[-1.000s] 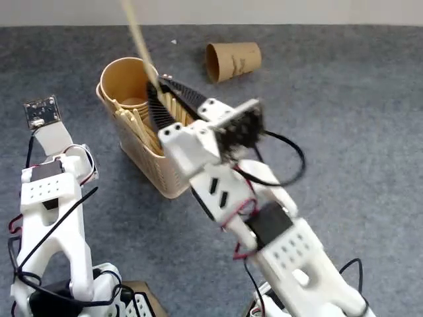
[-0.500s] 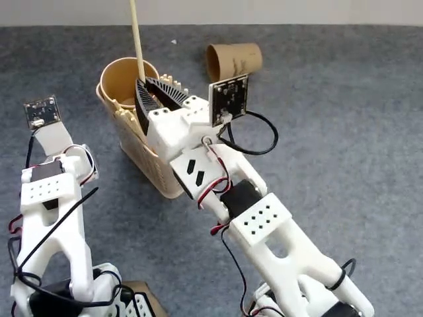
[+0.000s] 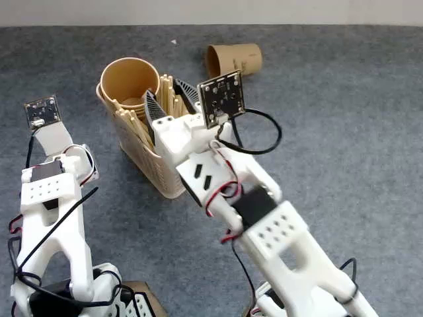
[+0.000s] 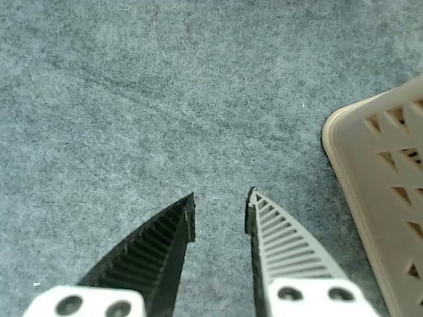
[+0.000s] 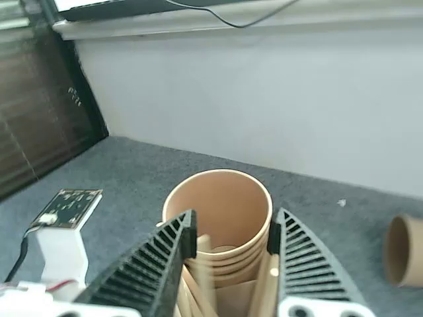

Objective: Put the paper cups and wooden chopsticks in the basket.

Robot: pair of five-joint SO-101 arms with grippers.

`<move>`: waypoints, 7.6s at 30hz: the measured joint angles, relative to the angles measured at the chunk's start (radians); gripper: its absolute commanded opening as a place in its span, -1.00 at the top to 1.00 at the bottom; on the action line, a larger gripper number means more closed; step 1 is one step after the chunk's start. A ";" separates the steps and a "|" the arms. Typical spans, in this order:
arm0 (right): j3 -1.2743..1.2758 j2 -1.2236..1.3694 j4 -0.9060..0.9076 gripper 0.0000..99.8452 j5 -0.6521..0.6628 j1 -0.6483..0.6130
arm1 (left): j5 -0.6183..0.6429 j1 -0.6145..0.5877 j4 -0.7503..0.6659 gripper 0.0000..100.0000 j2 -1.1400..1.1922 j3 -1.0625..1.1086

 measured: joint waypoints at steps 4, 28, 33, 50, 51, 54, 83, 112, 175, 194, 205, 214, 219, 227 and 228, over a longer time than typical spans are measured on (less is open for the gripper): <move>-0.210 -0.107 0.373 0.64 0.110 0.107 | 0.000 0.000 -0.018 0.69 0.000 0.011; -0.296 0.694 0.089 0.63 0.319 0.466 | 0.002 0.009 -0.101 0.69 0.000 0.063; -0.295 0.713 0.075 0.63 0.405 0.425 | 0.000 0.009 -0.109 0.69 0.000 0.064; -0.315 0.945 0.074 0.85 0.520 0.423 | 0.000 0.009 -0.109 0.69 0.000 0.064; -0.315 0.945 0.077 0.95 0.520 0.423 | 0.000 0.009 -0.109 0.69 0.000 0.064; -0.316 0.944 0.129 0.96 0.520 0.442 | 0.000 0.009 -0.109 0.69 0.000 0.064; -1.241 1.550 0.060 0.72 0.011 0.605 | 0.000 0.014 -0.109 0.69 0.000 0.064; -2.101 2.122 0.647 0.74 0.278 0.578 | 0.000 0.055 -0.109 0.69 0.000 0.069; -2.257 1.663 1.407 0.34 0.339 0.643 | 0.000 0.055 -0.109 0.69 0.000 0.069; -2.209 1.924 0.571 0.34 0.146 0.577 | 0.000 0.055 -0.109 0.69 0.000 0.069; -2.070 2.062 0.508 0.34 0.140 0.571 | 0.000 0.055 -0.109 0.69 0.000 0.074; -2.179 2.111 0.683 0.34 0.264 0.629 | 0.000 0.055 -0.109 0.69 0.000 0.077; -2.252 2.119 1.063 0.34 0.278 0.807 | 0.000 0.055 -0.109 0.69 0.000 0.077; -2.263 1.751 1.470 0.34 0.278 0.993 | 0.000 0.055 -0.109 0.69 0.000 0.077; -2.266 1.712 1.478 0.34 0.278 0.988 | 0.000 0.055 -0.109 0.69 0.000 0.077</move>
